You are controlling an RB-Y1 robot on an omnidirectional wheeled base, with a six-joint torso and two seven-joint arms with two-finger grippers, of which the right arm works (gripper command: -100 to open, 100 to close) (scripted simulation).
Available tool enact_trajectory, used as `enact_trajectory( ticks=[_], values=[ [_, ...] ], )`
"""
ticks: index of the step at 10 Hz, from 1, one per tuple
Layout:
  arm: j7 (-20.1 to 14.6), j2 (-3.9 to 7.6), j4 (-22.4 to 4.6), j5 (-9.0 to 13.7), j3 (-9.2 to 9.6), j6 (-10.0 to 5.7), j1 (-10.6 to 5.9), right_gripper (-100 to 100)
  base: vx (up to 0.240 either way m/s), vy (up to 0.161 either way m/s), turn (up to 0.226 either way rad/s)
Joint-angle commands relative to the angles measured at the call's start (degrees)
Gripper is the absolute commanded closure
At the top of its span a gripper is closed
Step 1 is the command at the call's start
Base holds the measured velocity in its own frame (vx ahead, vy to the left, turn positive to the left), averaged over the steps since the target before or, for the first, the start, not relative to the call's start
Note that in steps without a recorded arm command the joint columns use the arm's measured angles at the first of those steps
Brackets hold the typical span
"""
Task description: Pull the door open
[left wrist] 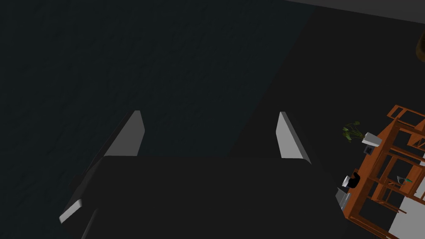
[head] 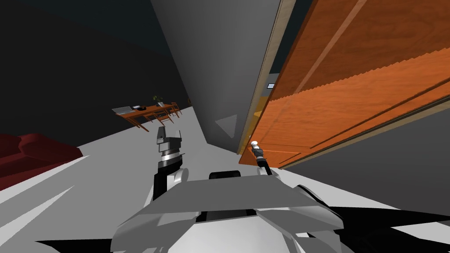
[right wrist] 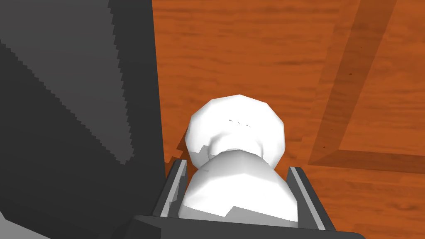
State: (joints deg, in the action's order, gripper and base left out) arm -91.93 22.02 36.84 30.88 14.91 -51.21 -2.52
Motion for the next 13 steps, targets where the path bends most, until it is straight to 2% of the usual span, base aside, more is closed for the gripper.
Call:
enact_trajectory(
  ticks=[1, 4, 5, 12, 13],
  values=[
    [-0.02, -0.15, -0.03, -0.04, 0.12, 0.02, 0.09, 100, -0.023, 0.000, 0.012],
    [-0.02, -0.15, -0.03, -0.04, 0.12, 0.02, 0.09, 100, -0.007, 0.000, 0.000],
    [-1.45, 0.87, 0.16, -0.54, 1.29, -0.71, 0.73, 100, -0.125, -0.023, 0.106],
    [-8.37, 5.29, 1.40, -2.92, 7.01, -4.77, 3.66, 100, -0.221, -0.060, 0.102],
    [-7.46, 4.76, 1.24, -2.73, 6.53, -4.12, 3.42, 100, -0.093, -0.022, 0.019]
  ],
)
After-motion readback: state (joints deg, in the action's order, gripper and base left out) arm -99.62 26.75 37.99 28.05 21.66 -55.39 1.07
